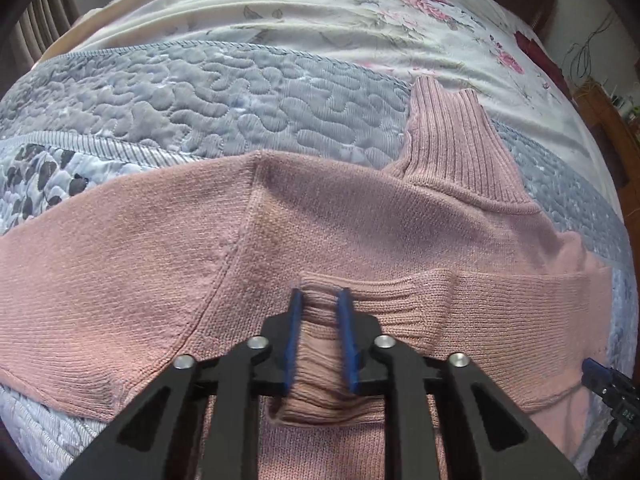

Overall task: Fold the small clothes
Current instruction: 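Grasp the other sleeve cuff with the left gripper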

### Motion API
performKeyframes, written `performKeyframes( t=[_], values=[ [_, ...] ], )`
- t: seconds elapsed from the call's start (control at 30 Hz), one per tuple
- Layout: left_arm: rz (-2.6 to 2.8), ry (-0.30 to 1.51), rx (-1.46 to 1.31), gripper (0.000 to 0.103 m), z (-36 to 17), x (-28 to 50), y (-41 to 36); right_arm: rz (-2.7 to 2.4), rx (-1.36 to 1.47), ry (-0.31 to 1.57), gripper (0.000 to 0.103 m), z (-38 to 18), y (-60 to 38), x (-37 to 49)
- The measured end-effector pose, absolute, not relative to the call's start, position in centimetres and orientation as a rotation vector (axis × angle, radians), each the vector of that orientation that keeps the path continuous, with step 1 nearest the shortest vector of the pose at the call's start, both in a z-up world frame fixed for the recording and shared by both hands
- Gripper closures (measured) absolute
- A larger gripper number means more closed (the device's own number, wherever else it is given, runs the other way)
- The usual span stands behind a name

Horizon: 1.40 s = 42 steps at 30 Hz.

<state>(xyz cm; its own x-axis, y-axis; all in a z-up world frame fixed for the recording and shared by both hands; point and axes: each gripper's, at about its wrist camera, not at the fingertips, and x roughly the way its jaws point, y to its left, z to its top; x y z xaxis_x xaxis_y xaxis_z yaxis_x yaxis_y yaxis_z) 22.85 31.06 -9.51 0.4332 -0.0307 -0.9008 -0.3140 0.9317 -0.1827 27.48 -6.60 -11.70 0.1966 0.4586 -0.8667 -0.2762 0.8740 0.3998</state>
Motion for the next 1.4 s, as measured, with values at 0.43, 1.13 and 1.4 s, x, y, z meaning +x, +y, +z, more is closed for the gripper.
performKeyframes(
  t=[0.43, 1.13, 1.4],
  values=[
    [0.222, 0.936, -0.286, 0.091, -5.7, 19.7, 32.2, 0.531, 0.159, 1.243, 0.056, -10.3, -6.4, 27.1],
    [0.135, 1.006, -0.421, 0.065, -7.2, 13.5, 34.9, 0.551, 0.052, 1.237, 0.05, -9.8, -3.1, 24.5],
    [0.499, 0.929, -0.494, 0.065, -6.4, 1.6, 49.2, 0.672, -0.064, 1.265, 0.05, -9.9, 3.1, 20.3]
  ],
)
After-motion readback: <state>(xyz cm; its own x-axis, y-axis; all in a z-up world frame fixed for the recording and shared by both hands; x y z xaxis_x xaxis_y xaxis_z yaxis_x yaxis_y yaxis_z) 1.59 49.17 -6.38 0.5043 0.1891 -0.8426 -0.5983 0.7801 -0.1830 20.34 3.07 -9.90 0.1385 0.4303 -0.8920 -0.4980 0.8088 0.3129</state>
